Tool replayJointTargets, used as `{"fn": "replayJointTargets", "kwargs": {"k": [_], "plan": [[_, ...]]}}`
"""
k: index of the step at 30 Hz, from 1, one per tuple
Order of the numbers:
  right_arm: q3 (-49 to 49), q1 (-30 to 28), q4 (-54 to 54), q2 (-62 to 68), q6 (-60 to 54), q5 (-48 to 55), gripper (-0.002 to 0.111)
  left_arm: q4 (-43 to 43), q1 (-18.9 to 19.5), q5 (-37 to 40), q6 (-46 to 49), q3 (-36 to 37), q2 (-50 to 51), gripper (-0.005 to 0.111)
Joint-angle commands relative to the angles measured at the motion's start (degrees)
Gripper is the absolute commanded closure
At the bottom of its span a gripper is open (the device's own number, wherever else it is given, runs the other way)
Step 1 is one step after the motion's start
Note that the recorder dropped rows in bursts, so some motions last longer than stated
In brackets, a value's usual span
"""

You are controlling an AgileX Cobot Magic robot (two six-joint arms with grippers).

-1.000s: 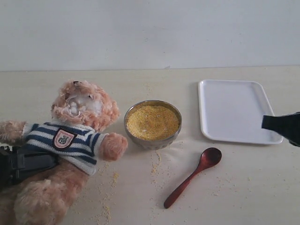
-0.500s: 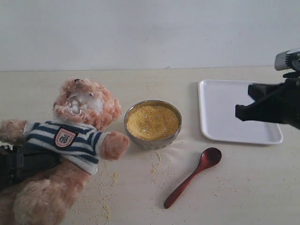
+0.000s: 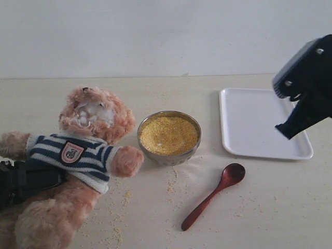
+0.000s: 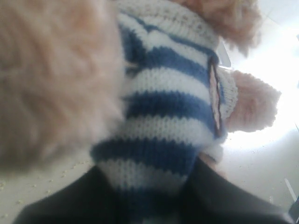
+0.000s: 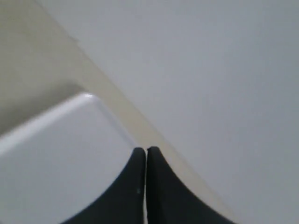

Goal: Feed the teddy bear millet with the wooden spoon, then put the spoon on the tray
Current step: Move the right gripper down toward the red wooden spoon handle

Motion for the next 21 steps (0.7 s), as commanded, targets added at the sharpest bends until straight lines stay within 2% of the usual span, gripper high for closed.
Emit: {"fn": "replayJointTargets", "kwargs": {"k": [1, 3, 5, 10, 13, 17, 21], "plan": [[-7.03, 7.44, 8.68, -0.20, 0.74, 23.87, 0.108, -0.22, 0.10, 1.89, 0.44, 0.14, 0.05, 0.102], [-10.26, 9.97, 12.73, 1.37, 4.17, 30.39, 0.109, -0.22, 0.10, 1.89, 0.44, 0.14, 0.05, 0.102], [-12.27, 11.79, 14.30, 3.27, 12.72, 37.50, 0.109, 0.00, 0.10, 1.89, 0.44, 0.14, 0.05, 0.102], [-12.24, 13.67, 9.38, 8.18, 37.21, 52.39, 0.109, 0.34, 0.10, 1.89, 0.44, 0.14, 0.05, 0.102], [-10.45, 13.67, 9.68, 10.66, 42.38, 50.11, 0.109, 0.16, 0.10, 1.89, 0.44, 0.14, 0.05, 0.102], [-9.47, 13.70, 12.13, 14.06, 42.77, 46.32, 0.109, 0.16, 0.10, 1.89, 0.44, 0.14, 0.05, 0.102], [-9.47, 17.28, 12.44, 18.45, 42.67, 43.59, 0.109, 0.16, 0.10, 1.89, 0.96, 0.14, 0.05, 0.102]]}}
